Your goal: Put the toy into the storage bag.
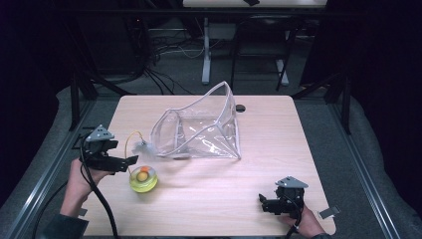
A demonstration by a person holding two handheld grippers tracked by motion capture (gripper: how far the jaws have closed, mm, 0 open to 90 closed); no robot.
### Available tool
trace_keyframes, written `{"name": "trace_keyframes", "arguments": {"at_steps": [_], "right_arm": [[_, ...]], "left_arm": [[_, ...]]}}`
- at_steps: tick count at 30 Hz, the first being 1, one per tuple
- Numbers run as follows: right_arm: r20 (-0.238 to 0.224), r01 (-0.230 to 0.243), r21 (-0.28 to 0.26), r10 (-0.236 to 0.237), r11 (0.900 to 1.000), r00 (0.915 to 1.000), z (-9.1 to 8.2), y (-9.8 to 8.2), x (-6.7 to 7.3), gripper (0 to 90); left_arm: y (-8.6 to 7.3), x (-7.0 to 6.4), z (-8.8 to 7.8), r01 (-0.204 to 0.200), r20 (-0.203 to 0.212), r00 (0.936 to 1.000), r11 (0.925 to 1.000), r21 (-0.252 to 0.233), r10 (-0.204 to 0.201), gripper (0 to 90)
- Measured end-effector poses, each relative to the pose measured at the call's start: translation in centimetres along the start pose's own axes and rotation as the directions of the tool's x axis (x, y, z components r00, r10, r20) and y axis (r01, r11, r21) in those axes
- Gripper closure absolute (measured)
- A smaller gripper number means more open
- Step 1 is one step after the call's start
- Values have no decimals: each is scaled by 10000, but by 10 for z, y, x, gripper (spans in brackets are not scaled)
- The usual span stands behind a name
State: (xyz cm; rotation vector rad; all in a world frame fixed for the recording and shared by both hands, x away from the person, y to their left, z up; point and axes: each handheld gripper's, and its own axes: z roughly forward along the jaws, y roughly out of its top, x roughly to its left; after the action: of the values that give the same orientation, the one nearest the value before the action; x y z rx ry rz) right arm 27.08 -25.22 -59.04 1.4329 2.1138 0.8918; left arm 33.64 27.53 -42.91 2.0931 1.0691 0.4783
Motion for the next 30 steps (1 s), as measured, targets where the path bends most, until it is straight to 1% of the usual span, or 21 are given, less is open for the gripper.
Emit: {"name": "trace_keyframes", "arguments": {"at_steps": [1, 2, 4, 5, 6, 7, 9, 12, 13, 14, 16, 17, 18, 21, 22, 25, 27, 30], "right_arm": [[-3, 0, 5, 0, 10000, 10000, 0, 0, 0, 0], [0, 0, 5, 0, 10000, 10000, 0, 0, 0, 0], [0, 1, -2, -1, 10000, 10000, 0, 0, 0, 0], [0, 2, 0, -2, 10000, 10000, 0, 0, 0, 0], [-1, 2, -1, -2, 10000, 10000, 0, 0, 0, 0], [-1, 2, -1, -2, 10000, 10000, 0, 0, 0, 0], [-1, -1, 4, 1, 10000, 10000, 0, 0, 0, 0], [0, 4, 0, -4, 10000, 10000, 0, 0, 0, 0], [0, 2, 3, -2, 10000, 10000, 0, 0, 0, 0], [0, 2, 3, -2, 10000, 10000, 0, 0, 0, 0], [-2, 0, -1, 0, 10000, 10000, 0, 0, 0, 0], [0, 2, 3, -2, 10000, 10000, 0, 0, 0, 0], [0, 2, 3, -2, 10000, 10000, 0, 0, 0, 0], [-4, 6, -4, -6, 10000, 10000, 0, 0, 0, 0], [-8, 45, 43, -45, 10000, 10000, 0, 0, 0, 0], [-18, 23, 45, -23, 10000, 10000, 0, 0, 0, 0], [-17, 23, 43, -23, 10000, 10000, -1, 0, 0, 0], [-27, 38, 33, -38, 10000, 10000, -1, 0, 0, 0]], "left_arm": [[2, 0, -1, -31, -40, 10000, 9999, -116, 30, 158], [3, 0, -3, -7, -58, 10000, 9998, -204, 6, 184], [7, -1, -5, -104, -16, 9999, 9996, -256, 103, 231], [8, -1, -6, -158, -20, 9999, 9996, -234, 157, 275], [10, -2, -7, -174, -14, 9998, 9995, -246, 173, 345], [11, -2, -7, -188, 37, 9998, 9995, -253, 189, 345], [13, -3, -9, -230, 83, 9997, 9991, -343, 233, 451], [12, -4, -11, -263, 146, 9995, 9993, -276, 267, 530], [12, -4, -12, -262, 179, 9995, 9993, -272, 267, 576], [11, -4, -12, -212, 203, 9996, 9993, -301, 218, 576], [10, -4, -12, -214, 224, 9995, 9996, -200, 219, 623], [10, -4, -12, -178, 194, 9996, 9996, -201, 182, 661], [9, -4, -12, -172, 151, 9997, 9997, -170, 174, 661], [8, -3, -12, -99, 114, 9999, 9998, -170, 101, 736], [7, -2, -13, -102, 185, 9998, 9999, -81, 104, 754], [7, -4, -13, -97, 214, 9997, 9999, -61, 98, 793], [7, -4, -14, -130, 247, 9996, 9999, 19, 129, 803], [6, -4, -15, -77, 275, 9996, 10000, 23, 77, 828]]}}
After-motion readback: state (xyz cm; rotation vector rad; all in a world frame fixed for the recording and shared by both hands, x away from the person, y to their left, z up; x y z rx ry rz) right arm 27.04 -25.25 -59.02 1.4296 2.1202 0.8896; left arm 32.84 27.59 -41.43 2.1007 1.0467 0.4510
